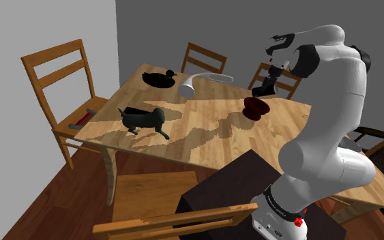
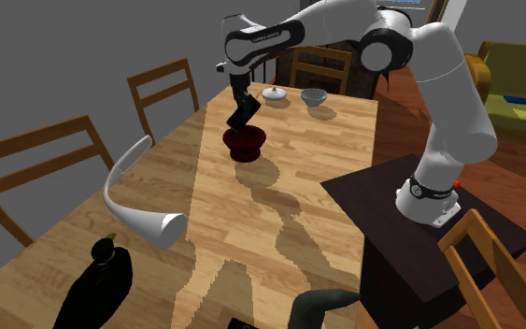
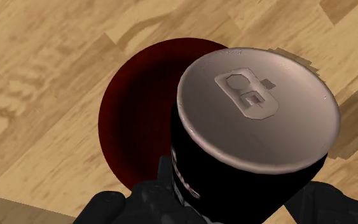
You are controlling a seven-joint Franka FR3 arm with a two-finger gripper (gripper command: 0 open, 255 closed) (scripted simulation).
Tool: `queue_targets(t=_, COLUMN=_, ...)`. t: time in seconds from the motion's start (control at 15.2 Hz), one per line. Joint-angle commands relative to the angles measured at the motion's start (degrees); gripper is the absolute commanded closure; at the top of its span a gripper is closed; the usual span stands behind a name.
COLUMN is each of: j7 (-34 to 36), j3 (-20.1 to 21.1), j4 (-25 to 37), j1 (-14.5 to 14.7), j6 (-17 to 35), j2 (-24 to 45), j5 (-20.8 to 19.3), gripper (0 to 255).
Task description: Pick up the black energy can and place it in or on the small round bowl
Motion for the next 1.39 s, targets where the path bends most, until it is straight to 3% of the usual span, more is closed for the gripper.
queue_targets(t=0.0, j7=-0.58, j3=0.04, j4=1.32, j1=-0.65, j6=-0.12, j2=1.18, j5=0.21, gripper=255)
queue_targets(t=0.86, j7=-1.37, j3=0.65, j4=-3.4, j1=-0.59, j6=7.95, j2=4.63, j5=1.17, gripper=255)
queue_targets(t=1.32, j7=-1.37, j3=0.65, j4=-3.4, j1=-0.59, j6=7.95, j2=4.63, j5=1.17, gripper=255)
